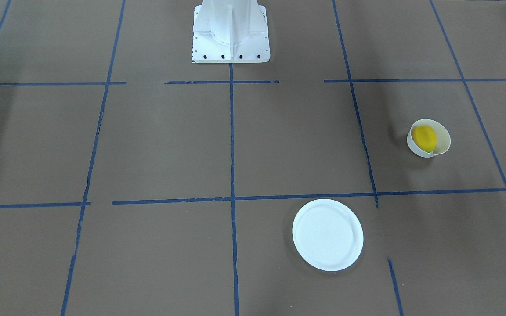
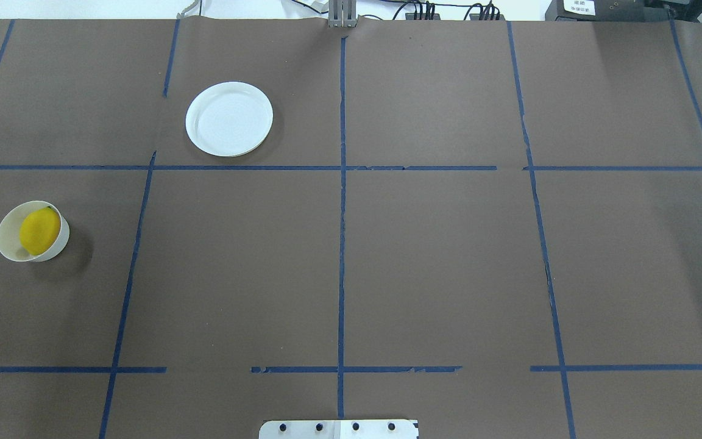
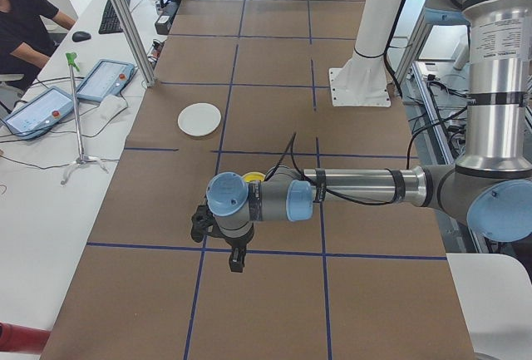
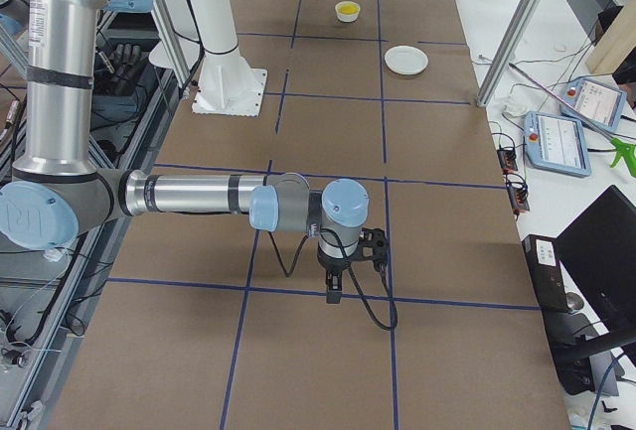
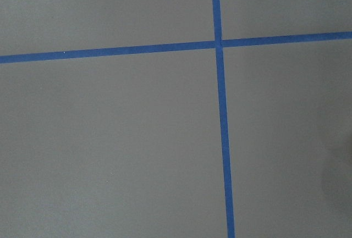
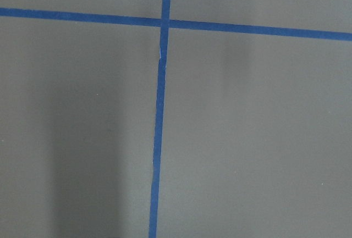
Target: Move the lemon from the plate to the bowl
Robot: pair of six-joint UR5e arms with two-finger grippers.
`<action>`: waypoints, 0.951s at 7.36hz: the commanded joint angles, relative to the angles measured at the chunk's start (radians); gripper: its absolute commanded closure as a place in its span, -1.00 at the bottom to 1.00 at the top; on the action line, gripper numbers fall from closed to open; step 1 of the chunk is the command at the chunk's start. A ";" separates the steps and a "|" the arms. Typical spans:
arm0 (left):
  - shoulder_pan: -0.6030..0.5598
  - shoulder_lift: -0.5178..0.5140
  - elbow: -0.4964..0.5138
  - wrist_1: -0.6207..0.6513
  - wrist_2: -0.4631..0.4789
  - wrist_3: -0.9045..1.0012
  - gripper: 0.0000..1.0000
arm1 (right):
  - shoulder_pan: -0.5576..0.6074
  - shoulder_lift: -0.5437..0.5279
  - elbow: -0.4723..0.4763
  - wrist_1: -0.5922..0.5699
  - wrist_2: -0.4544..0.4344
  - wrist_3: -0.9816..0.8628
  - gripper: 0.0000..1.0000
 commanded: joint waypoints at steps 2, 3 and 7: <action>0.000 -0.003 -0.001 0.000 0.000 0.000 -1.00 | 0.000 0.000 0.000 0.000 0.000 0.000 -1.00; 0.000 -0.007 -0.002 0.000 0.000 0.000 -1.00 | 0.000 0.000 0.000 0.000 0.000 0.000 -1.00; 0.000 -0.012 0.000 0.000 0.000 0.000 -1.00 | 0.000 0.000 0.000 0.000 0.000 0.000 -1.00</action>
